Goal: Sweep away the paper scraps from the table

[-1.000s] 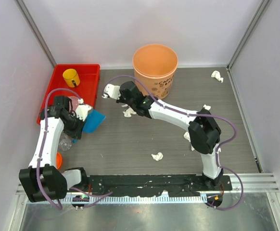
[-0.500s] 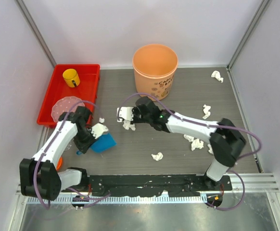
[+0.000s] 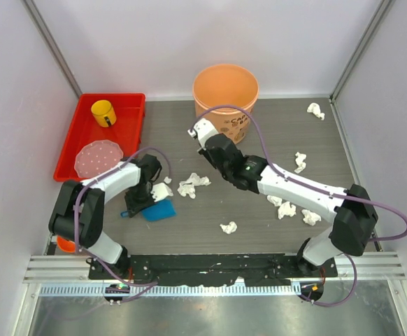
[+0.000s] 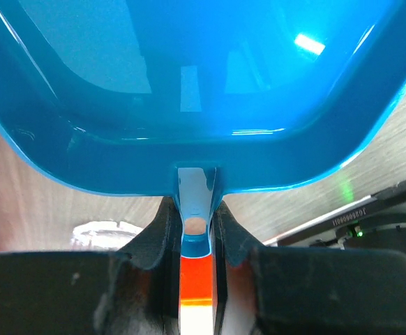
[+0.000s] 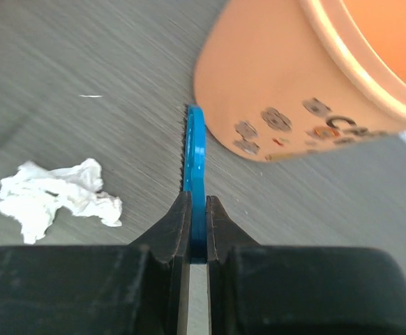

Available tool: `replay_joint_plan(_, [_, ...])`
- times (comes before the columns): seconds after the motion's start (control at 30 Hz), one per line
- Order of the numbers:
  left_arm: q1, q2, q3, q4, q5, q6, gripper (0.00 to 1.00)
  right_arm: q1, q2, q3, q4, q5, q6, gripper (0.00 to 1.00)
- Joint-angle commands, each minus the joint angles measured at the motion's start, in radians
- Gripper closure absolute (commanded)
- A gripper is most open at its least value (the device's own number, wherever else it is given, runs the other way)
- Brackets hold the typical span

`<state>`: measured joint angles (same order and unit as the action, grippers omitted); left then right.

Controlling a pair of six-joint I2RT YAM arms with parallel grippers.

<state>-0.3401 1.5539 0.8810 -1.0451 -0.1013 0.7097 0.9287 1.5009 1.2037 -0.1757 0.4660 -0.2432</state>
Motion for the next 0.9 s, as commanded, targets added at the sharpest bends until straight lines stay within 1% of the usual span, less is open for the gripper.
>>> replay_joint_plan(0.0, [-0.060, 0.018, 0.053, 0.068, -0.021, -0.039, 1.00, -0.039, 0.062, 0.068, -0.174, 0.197, 0.301, 0.99])
replay_joint_plan(0.17, [-0.079, 0.060, 0.069, 0.094, -0.032, -0.046, 1.00, -0.048, 0.142, 0.091, -0.215, 0.010, 0.410, 0.99])
replay_joint_plan(0.27, [-0.091, 0.078, 0.070, 0.112, -0.032, -0.053, 1.00, -0.027, 0.177, 0.108, -0.212, -0.074, 0.452, 0.99])
replay_joint_plan(0.4, [-0.094, 0.100, 0.088, 0.132, -0.023, -0.073, 1.00, 0.045, 0.206, 0.146, -0.208, -0.133, 0.505, 0.99])
replay_joint_plan(0.6, [-0.096, 0.147, 0.125, 0.160, 0.018, -0.104, 1.00, 0.068, 0.194, 0.154, -0.116, -0.289, 0.637, 0.99])
replay_joint_plan(0.7, [-0.096, 0.158, 0.138, 0.160, 0.044, -0.110, 1.00, 0.068, 0.161, 0.134, -0.044, -0.332, 0.680, 0.99])
replay_joint_plan(0.87, [-0.093, 0.153, 0.144, 0.184, 0.052, -0.125, 1.00, 0.071, 0.128, 0.115, -0.018, -0.305, 0.677, 0.99])
